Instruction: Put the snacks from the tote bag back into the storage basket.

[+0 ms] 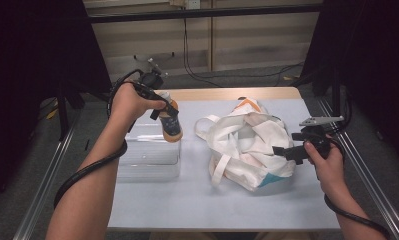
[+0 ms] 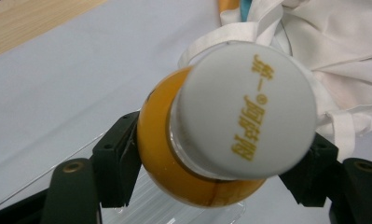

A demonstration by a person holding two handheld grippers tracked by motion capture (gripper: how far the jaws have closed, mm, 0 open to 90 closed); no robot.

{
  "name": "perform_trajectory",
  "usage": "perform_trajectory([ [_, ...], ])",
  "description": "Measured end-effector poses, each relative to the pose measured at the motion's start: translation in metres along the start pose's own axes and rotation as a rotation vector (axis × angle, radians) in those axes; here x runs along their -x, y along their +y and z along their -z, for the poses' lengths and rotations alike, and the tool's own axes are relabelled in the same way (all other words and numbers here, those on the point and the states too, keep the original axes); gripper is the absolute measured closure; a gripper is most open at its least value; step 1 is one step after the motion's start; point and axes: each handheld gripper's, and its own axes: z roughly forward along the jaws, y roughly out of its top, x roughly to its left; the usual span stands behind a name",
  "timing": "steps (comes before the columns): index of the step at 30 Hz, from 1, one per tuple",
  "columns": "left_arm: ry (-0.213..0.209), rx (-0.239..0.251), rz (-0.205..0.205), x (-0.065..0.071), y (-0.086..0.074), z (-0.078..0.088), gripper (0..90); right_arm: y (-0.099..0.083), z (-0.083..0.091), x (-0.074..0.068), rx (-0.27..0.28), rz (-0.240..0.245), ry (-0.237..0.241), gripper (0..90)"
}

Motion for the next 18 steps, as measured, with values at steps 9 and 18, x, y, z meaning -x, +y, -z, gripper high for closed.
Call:
perform_trajectory([
  [9,0.001,-0.012,-0.009,-0.0060,-0.0034,-0.0073,30.2,0.0001,0.0004,-0.0001,0.002,-0.001,0.000,1.9],
  [18,0.003,-0.004,-0.002,-0.0088,-0.0065,-0.0100,30.2,-0.0004,-0.0007,-0.0007,-0.003,-0.003,-0.002,2.0],
])
